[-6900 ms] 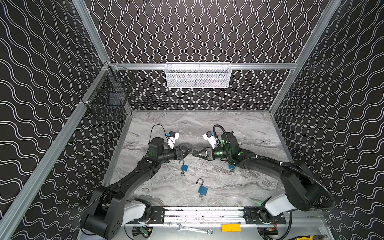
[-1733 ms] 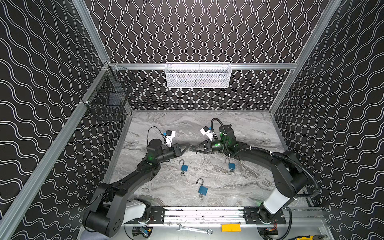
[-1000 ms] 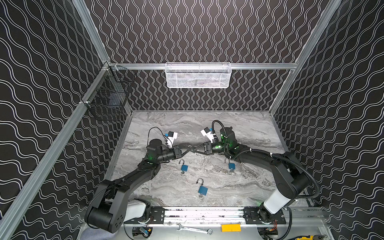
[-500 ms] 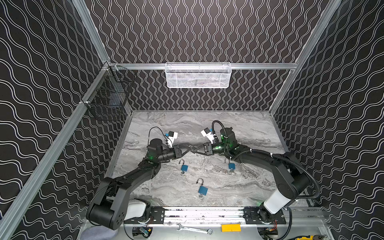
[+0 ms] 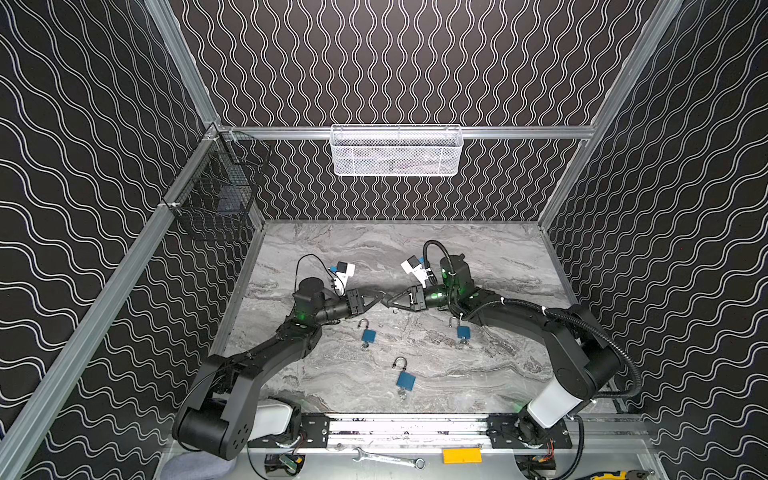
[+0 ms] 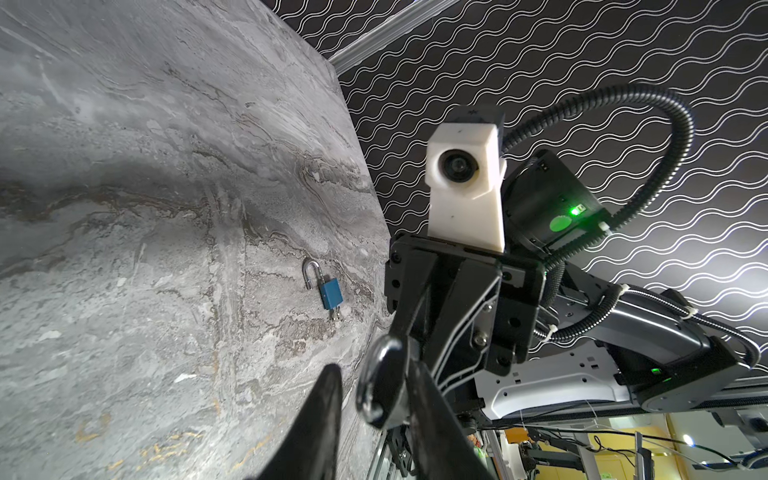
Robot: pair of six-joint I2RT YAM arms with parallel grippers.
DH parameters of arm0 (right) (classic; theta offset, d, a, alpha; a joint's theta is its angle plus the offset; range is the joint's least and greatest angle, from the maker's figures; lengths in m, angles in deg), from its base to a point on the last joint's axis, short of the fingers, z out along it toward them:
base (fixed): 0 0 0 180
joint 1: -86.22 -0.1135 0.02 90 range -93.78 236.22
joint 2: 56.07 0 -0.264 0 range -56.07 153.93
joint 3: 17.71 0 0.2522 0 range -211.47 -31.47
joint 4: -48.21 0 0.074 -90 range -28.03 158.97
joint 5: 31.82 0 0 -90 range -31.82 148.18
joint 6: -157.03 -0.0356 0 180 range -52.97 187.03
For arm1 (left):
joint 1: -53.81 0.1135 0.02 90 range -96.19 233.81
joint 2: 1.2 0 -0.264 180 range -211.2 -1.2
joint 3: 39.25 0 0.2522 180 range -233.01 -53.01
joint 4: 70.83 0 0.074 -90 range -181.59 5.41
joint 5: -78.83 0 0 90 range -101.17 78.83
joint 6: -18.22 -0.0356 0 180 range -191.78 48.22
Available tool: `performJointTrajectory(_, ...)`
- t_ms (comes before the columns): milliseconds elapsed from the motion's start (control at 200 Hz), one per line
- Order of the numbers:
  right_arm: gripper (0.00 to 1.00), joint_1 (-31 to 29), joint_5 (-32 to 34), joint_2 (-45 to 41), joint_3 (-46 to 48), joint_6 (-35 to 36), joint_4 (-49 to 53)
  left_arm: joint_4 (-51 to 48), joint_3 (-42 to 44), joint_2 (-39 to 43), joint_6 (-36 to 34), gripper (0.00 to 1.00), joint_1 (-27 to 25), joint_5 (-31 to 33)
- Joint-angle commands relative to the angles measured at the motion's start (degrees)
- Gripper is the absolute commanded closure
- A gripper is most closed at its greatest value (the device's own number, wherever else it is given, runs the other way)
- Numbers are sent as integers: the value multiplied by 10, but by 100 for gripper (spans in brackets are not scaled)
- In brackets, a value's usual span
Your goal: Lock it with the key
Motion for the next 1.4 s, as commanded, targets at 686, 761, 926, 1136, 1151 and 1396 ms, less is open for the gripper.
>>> performJointTrajectory(686,100,0,-23,3,6,-10,-39,79,-9,-49,17,68,0,-13)
performJointTrajectory(761,100,0,-23,4,6,-13,-42,85,-6,-54,19,72,-1,-16)
performJointTrajectory(926,100,0,-25,6,4,-15,-45,80,-5,-57,14,78,-4,-18)
performJointTrajectory(1136,100,1,-24,9,1,-16,-47,31,-22,-56,-12,80,-16,-16)
performJointTrajectory(1151,100,0,-24,9,1,-16,-47,28,-23,-56,-14,81,-16,-16)
performJointTrajectory(1396,100,0,-24,9,-5,-15,-41,-26,-31,-43,-43,95,-20,-2)
